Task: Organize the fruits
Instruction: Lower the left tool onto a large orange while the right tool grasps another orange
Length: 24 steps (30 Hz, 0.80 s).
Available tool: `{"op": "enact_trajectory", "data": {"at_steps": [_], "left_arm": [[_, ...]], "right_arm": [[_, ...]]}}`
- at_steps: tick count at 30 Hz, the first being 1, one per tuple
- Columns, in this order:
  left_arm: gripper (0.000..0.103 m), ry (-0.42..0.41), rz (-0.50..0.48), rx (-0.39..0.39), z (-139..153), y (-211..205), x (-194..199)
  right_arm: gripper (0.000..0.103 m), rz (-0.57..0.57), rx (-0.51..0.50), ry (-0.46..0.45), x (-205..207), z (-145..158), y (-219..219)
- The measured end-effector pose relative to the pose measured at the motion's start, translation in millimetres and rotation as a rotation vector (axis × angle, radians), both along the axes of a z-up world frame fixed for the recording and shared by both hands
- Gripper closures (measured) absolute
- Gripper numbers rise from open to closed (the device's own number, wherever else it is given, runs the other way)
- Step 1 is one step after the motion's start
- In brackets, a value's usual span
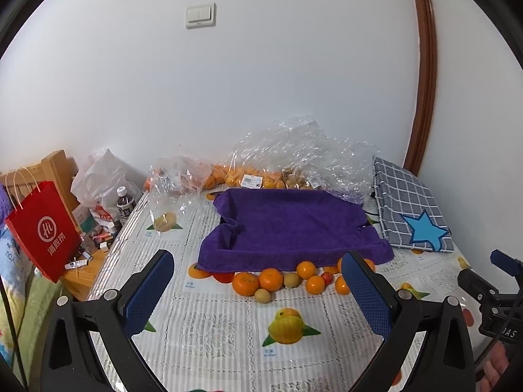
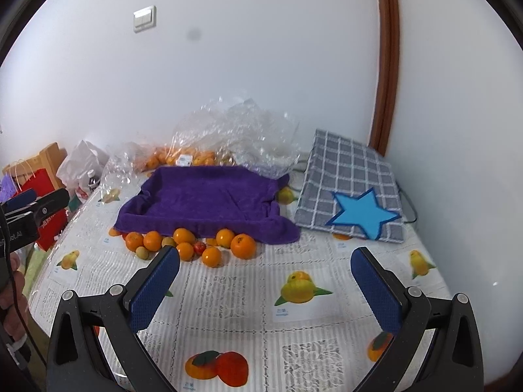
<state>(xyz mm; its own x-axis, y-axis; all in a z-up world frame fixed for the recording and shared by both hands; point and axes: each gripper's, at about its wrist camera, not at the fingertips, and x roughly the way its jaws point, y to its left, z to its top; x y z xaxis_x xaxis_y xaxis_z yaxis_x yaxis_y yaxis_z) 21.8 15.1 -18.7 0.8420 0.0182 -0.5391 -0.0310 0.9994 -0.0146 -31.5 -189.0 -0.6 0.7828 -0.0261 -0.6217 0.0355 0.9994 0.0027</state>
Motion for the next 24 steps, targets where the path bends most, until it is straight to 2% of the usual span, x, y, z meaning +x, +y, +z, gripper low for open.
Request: {"op": "enact_trajectory", "data": {"at_steps": [4,9,10,14,16,20,24], "left_arm": [[0.000,0.048,0.011,-0.008,-28,12,21],[0.000,0.120,0.035,-0.033,-69,32,42],[0.001,0.133,0.039,-0.036,-78,36,46],[0.003,0.186,0.035,-0.029,-109,45,58],[0.004,0.216,0.037,-0.034,-123,49,63],[0.008,0.242,0.020,-0.042,-139,53,72],[0.008,0.252,0.002,-0.040,-149,55,77]], "right_arm": [[0.000,0.006,0.013,0.044,29,-28,5],[0.000,0.053,0.047,0.035,51,-54,8],[0.000,0.063,0.058,0.045,60,-66,10],[0.002,0.051,0.000,0.094,75,-92,14],[0.007,0.061,-0.018,0.154,84,-108,17],[0.012,0.079,0.024,0.212,91,-128,23],[0.016,0.065,-0.008,0.212,96,-138,29]]}}
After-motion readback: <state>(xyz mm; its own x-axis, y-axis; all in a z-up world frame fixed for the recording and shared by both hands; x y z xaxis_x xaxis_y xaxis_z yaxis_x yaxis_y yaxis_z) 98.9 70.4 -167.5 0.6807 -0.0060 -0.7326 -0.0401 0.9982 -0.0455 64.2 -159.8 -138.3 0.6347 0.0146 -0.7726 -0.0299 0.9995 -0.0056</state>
